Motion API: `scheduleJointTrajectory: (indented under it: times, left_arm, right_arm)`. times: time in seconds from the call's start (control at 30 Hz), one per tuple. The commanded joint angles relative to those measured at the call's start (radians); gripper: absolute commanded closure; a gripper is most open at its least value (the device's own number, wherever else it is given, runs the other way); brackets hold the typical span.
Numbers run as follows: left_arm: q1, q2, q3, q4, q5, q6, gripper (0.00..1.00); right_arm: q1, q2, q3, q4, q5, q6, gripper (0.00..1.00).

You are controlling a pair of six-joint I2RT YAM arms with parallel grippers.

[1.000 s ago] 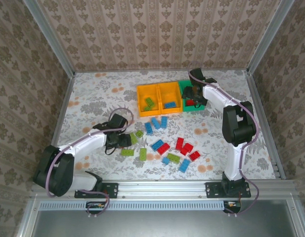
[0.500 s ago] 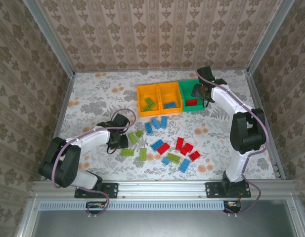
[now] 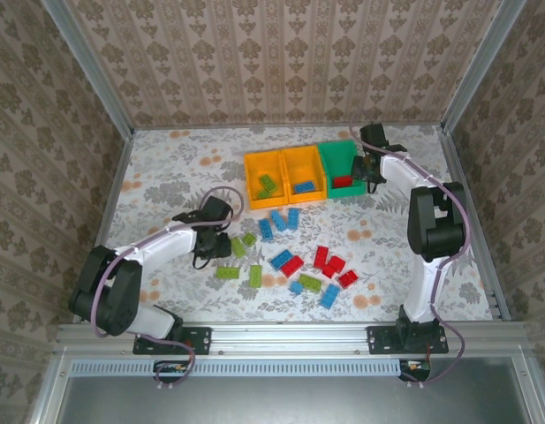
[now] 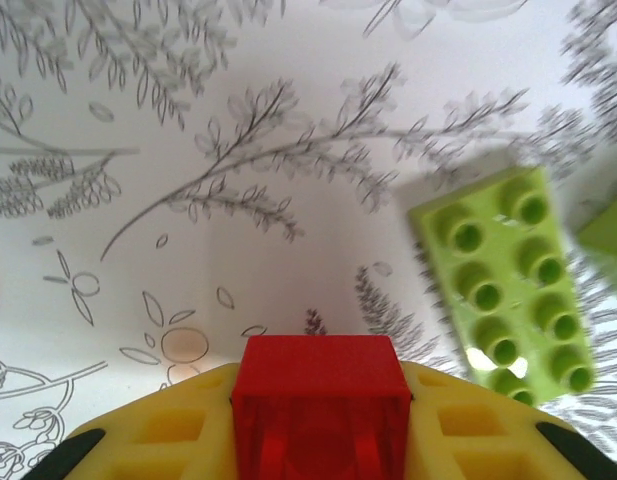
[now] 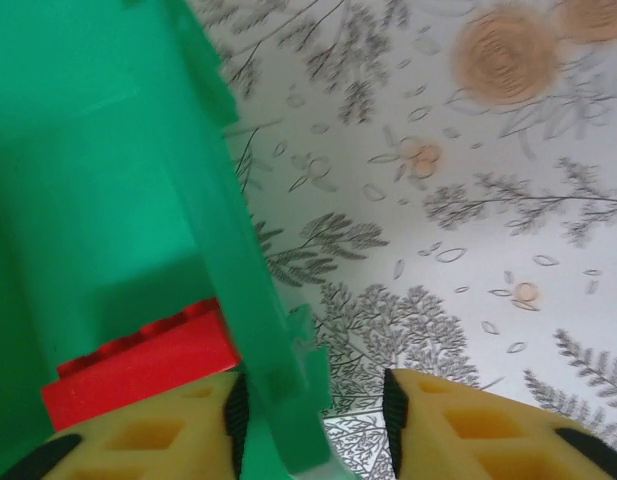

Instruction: Sort the legos into containers by color

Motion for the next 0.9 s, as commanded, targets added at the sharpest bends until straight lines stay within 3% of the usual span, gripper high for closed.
scheduleJointTrajectory:
  times: [0.0,0.3,0.87]
  left_arm:
    - [-0.006,-0.043,0.078,-0.022,0.000,0.031,0.70]
    - [-0.008,0.007,0.307,0.035,0.071,0.099,0.70]
    - [-0.075,0.331,0.673,0.160,0.185,0.163,0.69]
  right_arm:
    - [0.017,0.019,-0.030,0.015,-0.057,-0.044,0.64]
    - [0.081,0.001,-0.058,0.013,-0.051,-0.075,0.76]
    - [0.285,0.005,-0.076,0.041,-0.061,0.003,0.78]
